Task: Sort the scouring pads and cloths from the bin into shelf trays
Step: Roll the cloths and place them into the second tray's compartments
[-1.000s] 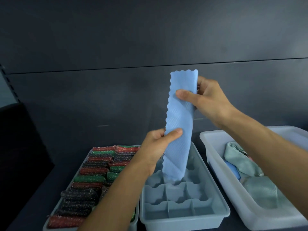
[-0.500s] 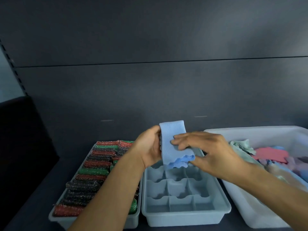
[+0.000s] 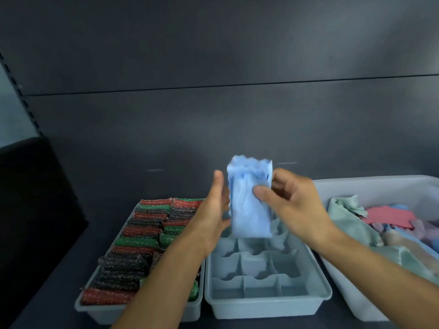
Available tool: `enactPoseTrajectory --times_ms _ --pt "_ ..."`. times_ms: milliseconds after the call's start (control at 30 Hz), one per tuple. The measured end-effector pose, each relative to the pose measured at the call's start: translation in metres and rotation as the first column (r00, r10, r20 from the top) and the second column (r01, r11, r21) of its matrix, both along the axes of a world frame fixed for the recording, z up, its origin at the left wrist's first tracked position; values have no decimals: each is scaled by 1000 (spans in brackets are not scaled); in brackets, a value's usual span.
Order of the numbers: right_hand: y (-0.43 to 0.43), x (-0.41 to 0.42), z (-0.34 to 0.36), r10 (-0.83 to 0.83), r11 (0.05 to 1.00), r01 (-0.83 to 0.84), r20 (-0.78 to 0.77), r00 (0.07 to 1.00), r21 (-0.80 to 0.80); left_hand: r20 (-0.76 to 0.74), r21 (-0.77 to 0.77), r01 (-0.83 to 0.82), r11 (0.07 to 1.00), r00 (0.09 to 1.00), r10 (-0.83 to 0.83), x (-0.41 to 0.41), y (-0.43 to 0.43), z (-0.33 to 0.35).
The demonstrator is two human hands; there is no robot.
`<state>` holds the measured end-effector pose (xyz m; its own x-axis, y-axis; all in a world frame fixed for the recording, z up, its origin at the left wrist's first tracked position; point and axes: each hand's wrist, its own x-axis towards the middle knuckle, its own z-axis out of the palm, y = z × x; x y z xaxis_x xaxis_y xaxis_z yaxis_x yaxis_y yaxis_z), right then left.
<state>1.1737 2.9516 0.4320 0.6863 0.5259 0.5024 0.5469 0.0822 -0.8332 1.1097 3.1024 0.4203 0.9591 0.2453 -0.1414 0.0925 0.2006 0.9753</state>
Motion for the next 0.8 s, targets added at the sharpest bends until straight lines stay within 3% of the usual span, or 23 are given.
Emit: enactPoseTrajectory --times_ms 67,167,300,433,533,667,800 --pt "2 7 2 28 1000 -27 -309 951 9 19 -12 125 992 992 -125 -7 -1 5" --pt "4 7 3 60 997 -74 -405 912 -20 108 108 84 991 990 -96 -14 -5 7" --pt "3 2 3 129 982 -172 -395 910 -74 258 143 -152 978 960 111 -15 -4 2" --pt "2 2 0 224 974 -208 -450 864 87 353 192 -138 972 933 62 -18 2 -2" --pt "4 0 -2 238 970 -184 -465 853 159 339 145 -55 988 941 2 -21 7 -2" --pt "6 4 -8 151 987 -122 -347 925 105 223 -78 65 995 974 -46 -22 6 3" --pt "5 2 -10 99 995 -98 -231 968 19 94 156 126 980 986 -141 -22 7 -2"
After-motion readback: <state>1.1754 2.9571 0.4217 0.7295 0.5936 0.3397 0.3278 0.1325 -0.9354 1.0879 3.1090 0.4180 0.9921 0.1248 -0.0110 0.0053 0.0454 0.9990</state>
